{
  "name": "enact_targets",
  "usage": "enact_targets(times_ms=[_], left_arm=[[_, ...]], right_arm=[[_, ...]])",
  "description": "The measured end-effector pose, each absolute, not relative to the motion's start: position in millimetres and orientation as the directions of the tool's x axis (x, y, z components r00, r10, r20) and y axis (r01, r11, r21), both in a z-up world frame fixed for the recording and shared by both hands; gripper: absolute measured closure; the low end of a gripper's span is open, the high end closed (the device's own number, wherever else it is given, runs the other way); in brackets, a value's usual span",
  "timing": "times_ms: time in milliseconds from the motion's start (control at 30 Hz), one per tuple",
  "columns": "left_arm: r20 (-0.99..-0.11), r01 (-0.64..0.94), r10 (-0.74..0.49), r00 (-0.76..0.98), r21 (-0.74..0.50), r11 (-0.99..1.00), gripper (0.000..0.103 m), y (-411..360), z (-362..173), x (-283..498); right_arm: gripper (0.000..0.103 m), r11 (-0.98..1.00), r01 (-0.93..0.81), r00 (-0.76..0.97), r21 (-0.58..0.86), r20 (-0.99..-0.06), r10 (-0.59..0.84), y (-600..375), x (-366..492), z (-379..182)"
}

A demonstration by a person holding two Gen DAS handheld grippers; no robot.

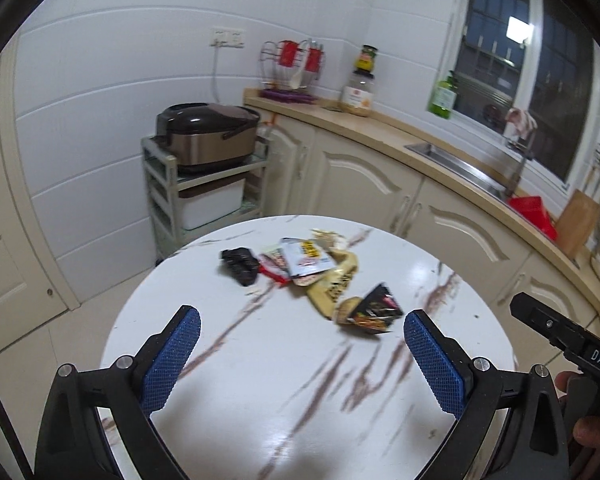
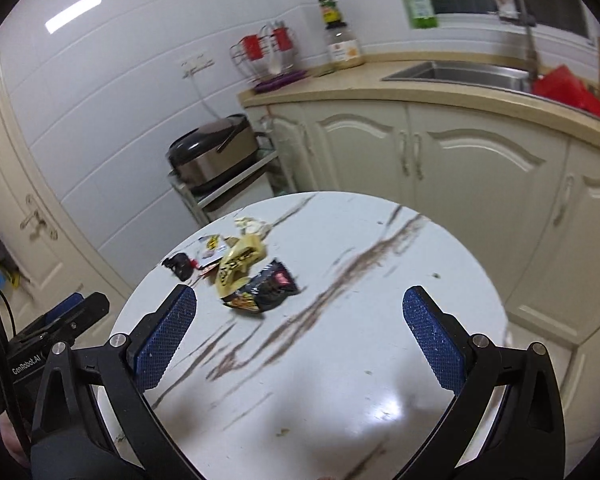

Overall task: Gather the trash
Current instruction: 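Grasp the black printed snack packet with the right tool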

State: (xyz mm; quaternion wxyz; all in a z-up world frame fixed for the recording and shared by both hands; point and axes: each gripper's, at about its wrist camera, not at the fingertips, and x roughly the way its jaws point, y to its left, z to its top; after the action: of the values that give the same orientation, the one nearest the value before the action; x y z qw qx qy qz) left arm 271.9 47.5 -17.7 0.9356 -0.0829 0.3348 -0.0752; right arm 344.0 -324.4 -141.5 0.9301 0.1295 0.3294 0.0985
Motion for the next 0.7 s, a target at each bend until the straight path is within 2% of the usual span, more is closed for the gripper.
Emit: enact_targets(times_ms=[267,433,600,700], left_arm=[[-0.647,0.036,-0.172,0.743,-0.218,0.975,0.003,70.9,-25.4,300.3],[-0.669,0.021,-0.173,0.723,-0.23,0.973,0.003,77.6,-38.9,319.8],[-0.69,0.007,-0.172,0.703,-0.235,0.972,0.003,81.8,-55.4,339.6],[-0.701,-0.001,-0.168,0.693,-0.234,0.972,0.003,80.3,-63.9,349.8]], right_arm=[[0.0,0.972,-0.179,0.708,0.155,-0.666,0.236,-266.4,380.6,-157.7],[0.0,0.968,-0.252,0.645,-0.005,-0.746,0.164,-229.2,407.9,-195.5],[0.0,0.954,-0.289,0.608,-0.083,-0.785,0.116,-215.5,432.2,-229.0],[0.0,0.947,-0.31,0.586,-0.08,-0.801,0.124,-214.5,449.5,-243.3]])
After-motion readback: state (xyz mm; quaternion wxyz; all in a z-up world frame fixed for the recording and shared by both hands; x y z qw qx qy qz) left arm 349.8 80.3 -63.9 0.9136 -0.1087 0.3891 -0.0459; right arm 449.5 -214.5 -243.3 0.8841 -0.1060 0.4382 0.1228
